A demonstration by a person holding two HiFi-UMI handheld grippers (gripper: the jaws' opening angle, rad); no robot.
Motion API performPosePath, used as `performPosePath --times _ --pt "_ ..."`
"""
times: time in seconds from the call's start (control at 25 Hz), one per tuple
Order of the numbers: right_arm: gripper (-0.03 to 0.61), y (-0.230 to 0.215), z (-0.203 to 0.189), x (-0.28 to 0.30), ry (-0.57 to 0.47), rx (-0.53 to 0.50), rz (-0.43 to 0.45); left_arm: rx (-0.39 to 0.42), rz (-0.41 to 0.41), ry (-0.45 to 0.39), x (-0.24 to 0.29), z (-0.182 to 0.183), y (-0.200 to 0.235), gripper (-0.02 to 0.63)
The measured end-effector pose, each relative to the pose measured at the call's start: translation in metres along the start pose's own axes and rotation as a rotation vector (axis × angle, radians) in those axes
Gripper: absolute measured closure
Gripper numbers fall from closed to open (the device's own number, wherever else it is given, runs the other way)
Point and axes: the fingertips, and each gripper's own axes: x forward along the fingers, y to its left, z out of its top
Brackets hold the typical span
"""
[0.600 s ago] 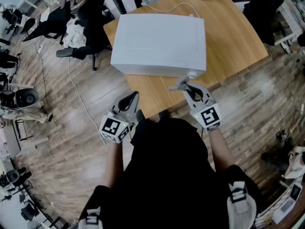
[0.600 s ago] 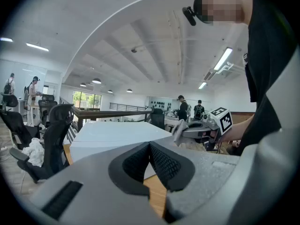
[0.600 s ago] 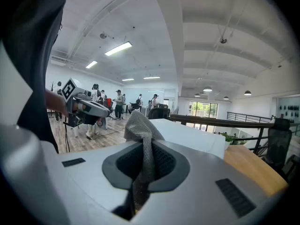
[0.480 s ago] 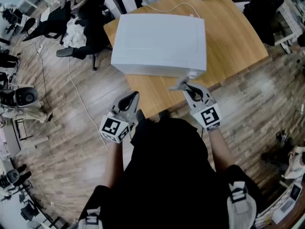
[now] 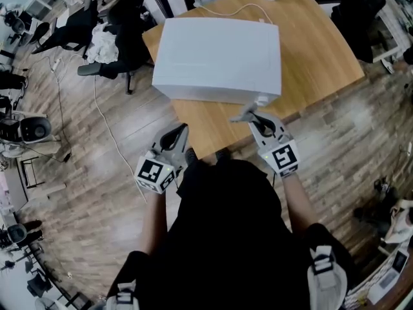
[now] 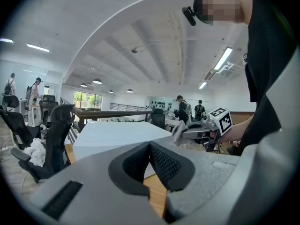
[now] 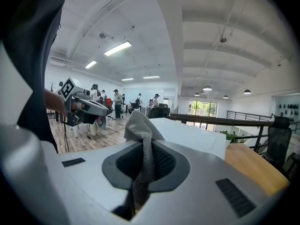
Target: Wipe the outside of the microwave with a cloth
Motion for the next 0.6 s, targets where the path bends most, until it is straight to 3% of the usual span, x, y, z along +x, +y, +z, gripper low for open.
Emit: performPosePath --times 0.6 --pt "0.563 -0.037 -0.037 0.028 0.047 0.019 -0.086 -0.009 0.037 0.003 -0.012 -0.003 0.010 0.612"
